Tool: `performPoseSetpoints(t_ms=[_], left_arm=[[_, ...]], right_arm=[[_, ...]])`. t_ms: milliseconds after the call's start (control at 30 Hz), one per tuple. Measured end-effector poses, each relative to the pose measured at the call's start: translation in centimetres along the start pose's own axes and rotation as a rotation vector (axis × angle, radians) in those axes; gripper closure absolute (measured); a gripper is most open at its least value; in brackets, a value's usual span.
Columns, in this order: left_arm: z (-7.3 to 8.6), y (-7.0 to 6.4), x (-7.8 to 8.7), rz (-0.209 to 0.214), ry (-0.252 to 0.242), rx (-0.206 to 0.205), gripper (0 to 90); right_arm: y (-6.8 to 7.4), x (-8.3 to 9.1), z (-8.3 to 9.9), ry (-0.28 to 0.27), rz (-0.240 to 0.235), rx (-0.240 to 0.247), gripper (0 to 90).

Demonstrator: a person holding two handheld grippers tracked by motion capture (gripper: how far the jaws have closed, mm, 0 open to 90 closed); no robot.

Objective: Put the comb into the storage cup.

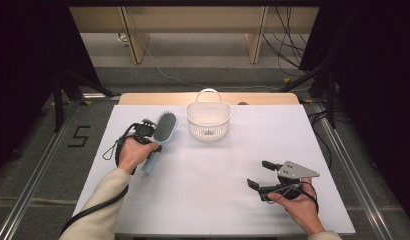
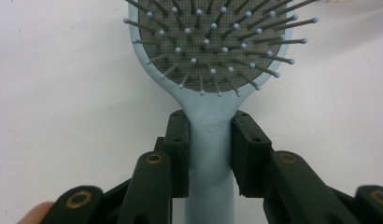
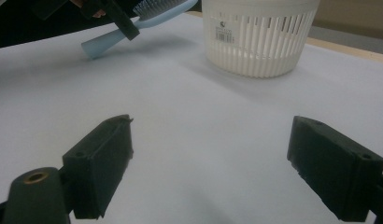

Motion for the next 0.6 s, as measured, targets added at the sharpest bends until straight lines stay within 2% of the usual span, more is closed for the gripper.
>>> performPoseSetpoints(t_ms=[600], left_arm=[[-1.0,0.3,1.2,-0.003,-0.144,0.032,69.9]], right_arm=[[0.0,0.1,0.0,-0.002,-0.003,0.003,14.8]])
Point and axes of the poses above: each handheld gripper's, and its own axes: x roughly backward along the jaws, z roughly out of its underside, y roughly to its left, the point moved 8 cm from there along -x, roughly forward along the jaws, and after that the axes turned 8 degrees about -z, right-handed, at the moved point
